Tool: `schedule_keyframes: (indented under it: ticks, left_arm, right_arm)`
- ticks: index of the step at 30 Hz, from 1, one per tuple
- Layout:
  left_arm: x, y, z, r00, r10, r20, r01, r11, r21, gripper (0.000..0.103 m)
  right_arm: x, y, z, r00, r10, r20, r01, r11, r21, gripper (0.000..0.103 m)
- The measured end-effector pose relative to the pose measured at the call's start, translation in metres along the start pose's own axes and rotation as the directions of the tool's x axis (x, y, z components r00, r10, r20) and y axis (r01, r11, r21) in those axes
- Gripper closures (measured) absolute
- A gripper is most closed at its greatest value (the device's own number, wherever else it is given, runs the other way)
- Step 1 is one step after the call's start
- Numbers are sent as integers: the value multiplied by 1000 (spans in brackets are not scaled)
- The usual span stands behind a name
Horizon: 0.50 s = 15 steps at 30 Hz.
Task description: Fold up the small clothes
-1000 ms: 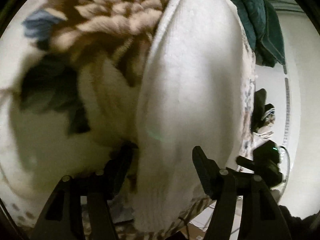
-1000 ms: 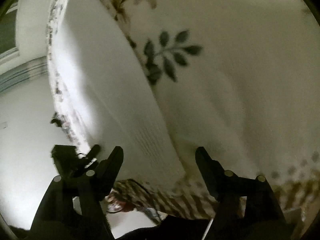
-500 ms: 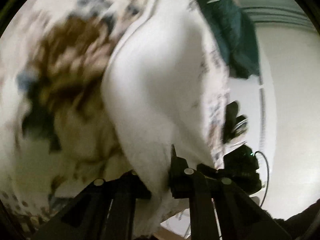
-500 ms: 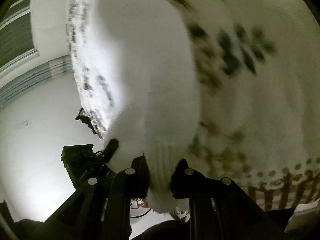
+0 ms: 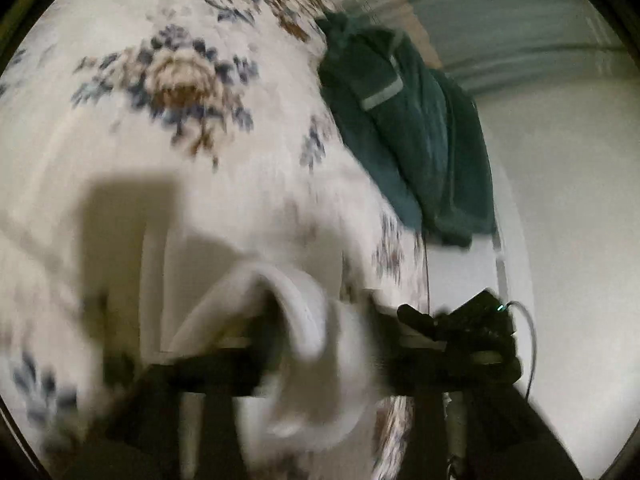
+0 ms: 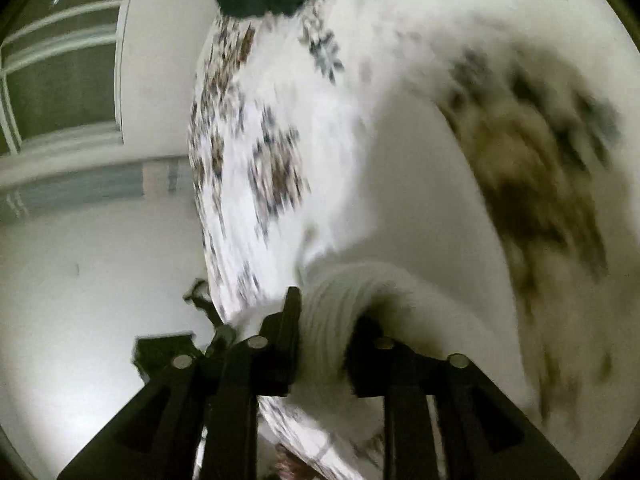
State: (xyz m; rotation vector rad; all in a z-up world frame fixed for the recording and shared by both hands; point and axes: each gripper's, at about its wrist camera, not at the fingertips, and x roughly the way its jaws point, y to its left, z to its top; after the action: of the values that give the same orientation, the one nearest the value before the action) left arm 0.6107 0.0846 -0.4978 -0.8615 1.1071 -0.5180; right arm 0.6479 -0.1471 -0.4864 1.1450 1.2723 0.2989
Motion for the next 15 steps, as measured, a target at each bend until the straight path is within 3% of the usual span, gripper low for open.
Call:
schedule_keyframes:
  ticks: [1,2,4,6,8,10,13,14,15]
  left_arm:
    - [-2,8,12,999,-4,41,5,1000,-20,37]
    - [-1,12,26,997,0,72,3,999,-35,37]
    - [-2,16,41,994,38,105,-35,999,-29,37]
    - [-6,19,42,988,94,122,-96,995,14,37]
    - [4,21,36,980,181,81,-187,979,81,37]
    - [25,24,28,970,243,24,-243,959,143,37]
    - [64,22,11,935,350,-49,-326,908,265,39]
    - [75,22,7,927,371,-61,-338,894,292,49]
    - [88,22,3,916,396,-67,-355,877,325,92]
  right_arm:
    - [1,-3,22,1000,7,-1,-7,1000,23,48]
    - [1,-2,39,999,33,24,-34,999,34,43]
    - [-24,-2,64,997,54,62,-54,998,9,43]
    - [-32,2,67,997,-23,77,28,998,-64,43]
    - [-33,-4,60,990,-126,72,134,983,-128,43]
    - [-24,-13,50,968,-247,47,252,948,-196,43]
    - [-7,-28,32,956,-291,30,289,926,-241,44]
    - [-1,-32,30,957,-290,25,287,927,-241,54]
    - [3,-36,31,959,-282,22,279,931,-235,70]
